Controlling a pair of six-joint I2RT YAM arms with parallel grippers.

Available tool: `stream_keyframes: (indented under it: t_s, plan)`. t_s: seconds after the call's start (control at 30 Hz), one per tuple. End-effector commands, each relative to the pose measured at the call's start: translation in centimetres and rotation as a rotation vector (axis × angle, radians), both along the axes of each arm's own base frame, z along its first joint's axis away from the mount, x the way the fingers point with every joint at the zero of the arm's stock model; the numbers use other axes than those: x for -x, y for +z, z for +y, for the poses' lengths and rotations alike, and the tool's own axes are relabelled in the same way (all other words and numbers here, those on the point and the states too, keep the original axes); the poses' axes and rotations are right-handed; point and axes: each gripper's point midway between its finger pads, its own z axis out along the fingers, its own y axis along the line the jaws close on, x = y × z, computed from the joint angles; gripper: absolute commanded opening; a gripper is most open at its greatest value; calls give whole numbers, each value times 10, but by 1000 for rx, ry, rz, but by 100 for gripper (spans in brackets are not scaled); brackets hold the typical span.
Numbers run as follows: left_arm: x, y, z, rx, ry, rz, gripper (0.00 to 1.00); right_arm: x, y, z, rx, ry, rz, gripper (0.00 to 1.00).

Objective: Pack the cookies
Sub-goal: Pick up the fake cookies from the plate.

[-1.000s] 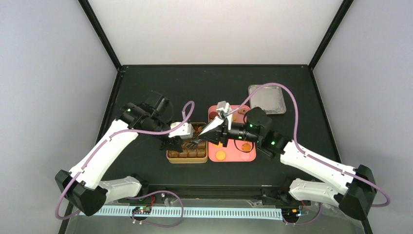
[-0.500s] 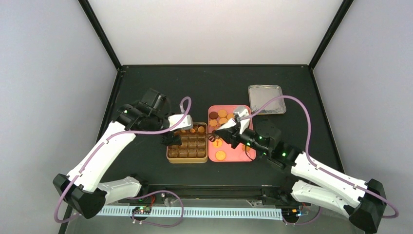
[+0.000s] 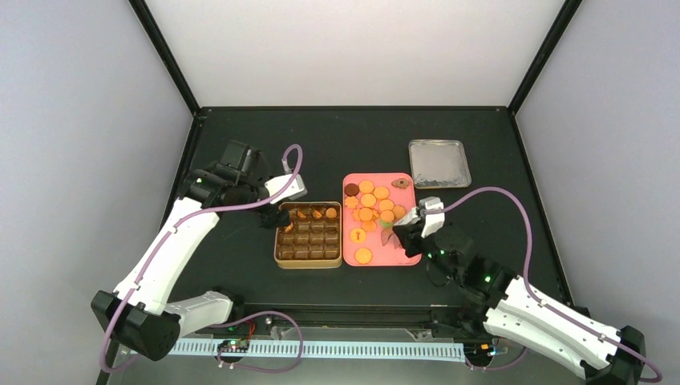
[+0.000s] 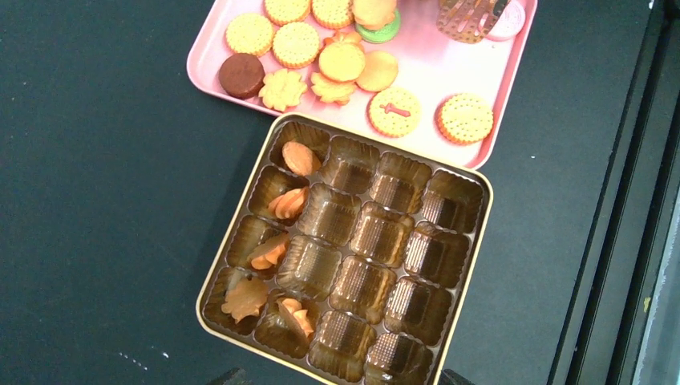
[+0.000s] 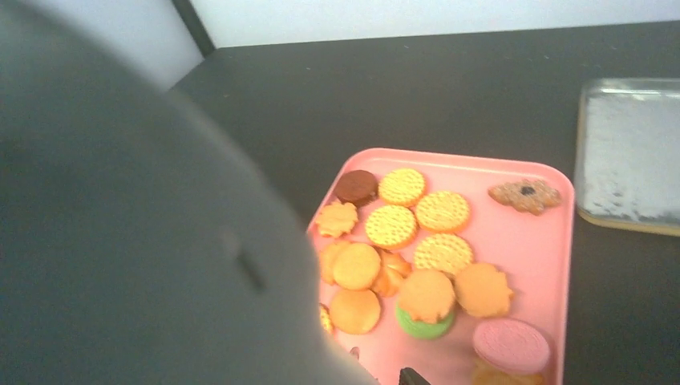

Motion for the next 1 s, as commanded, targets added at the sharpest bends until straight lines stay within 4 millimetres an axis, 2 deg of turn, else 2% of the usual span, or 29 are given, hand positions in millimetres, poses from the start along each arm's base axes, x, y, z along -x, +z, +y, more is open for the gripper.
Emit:
stream_keyframes:
  t_s: [0.0,0.43,0.6,0.83,0.97]
  plan:
    - [-5,4,6,11,38,-17,63,-8,-8,-20,13,-130,34,33]
    - [-12,-6,16,-3,74,9,63,-1,-20,-33,119,-213,65,39]
    - [-13,-6,16,-1,74,8,63,3,-9,-32,135,-229,14,41]
    - [-12,-6,16,2,72,10,62,8,5,-19,142,-187,-28,42]
    - [-10,-6,16,5,70,12,62,9,8,-21,137,-193,-39,42]
